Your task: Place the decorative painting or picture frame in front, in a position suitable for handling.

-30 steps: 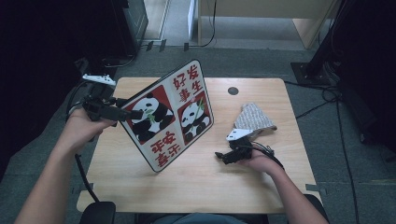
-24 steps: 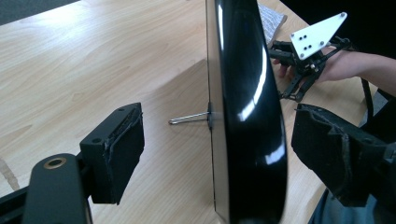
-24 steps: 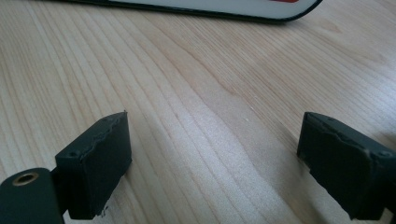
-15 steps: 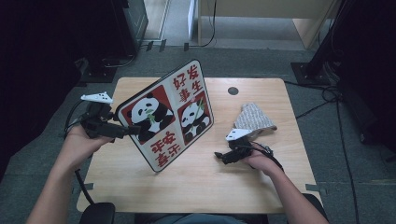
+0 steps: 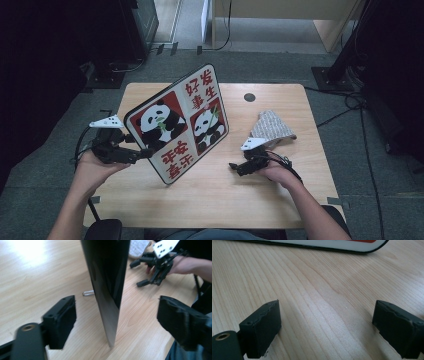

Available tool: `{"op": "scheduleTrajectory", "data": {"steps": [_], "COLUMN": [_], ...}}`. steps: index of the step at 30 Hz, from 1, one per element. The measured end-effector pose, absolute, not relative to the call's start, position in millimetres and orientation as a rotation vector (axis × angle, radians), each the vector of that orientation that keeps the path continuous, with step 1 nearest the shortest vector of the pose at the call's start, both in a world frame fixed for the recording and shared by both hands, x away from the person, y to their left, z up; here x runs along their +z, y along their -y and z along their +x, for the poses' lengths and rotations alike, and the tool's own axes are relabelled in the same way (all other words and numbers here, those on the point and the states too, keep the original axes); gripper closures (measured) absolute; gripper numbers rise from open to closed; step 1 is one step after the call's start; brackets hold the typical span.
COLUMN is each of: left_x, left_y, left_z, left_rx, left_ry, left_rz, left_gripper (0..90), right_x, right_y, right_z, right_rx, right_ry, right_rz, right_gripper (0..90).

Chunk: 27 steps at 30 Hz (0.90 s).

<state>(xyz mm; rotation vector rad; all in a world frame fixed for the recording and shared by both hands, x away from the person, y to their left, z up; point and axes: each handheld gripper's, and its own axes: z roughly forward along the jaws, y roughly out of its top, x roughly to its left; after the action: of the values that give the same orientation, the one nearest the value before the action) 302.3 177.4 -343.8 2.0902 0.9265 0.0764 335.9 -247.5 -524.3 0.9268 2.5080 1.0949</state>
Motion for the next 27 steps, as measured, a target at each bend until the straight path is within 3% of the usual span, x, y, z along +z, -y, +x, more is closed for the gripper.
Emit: {"op": "scheduleTrajectory", "data": {"steps": [5,12,27], "left_x": [-350.4,-359.4,-383.0], "left_y": [-178.5,-173.5,-175.5], "left_z": [303.8,304.8,296.8], "left_rx": [0.048,0.031,0.069], "left_ry": [-0.935,-0.933,-0.909], "left_rz": [2.033,2.024,1.967], "left_gripper": [38.4,52.5,65.7], "right_x": [-524.6,-525.3,-525.1], "right_y": [247.5,247.2,246.2], "right_z": [336.3,336.6,335.7], "right_rx": [1.079,1.048,1.04], "right_ry": [-2.5,-2.477,-2.471], "right_rz": [0.951,1.001,1.016], "right_gripper": [4.8,0.0,0.0]}}
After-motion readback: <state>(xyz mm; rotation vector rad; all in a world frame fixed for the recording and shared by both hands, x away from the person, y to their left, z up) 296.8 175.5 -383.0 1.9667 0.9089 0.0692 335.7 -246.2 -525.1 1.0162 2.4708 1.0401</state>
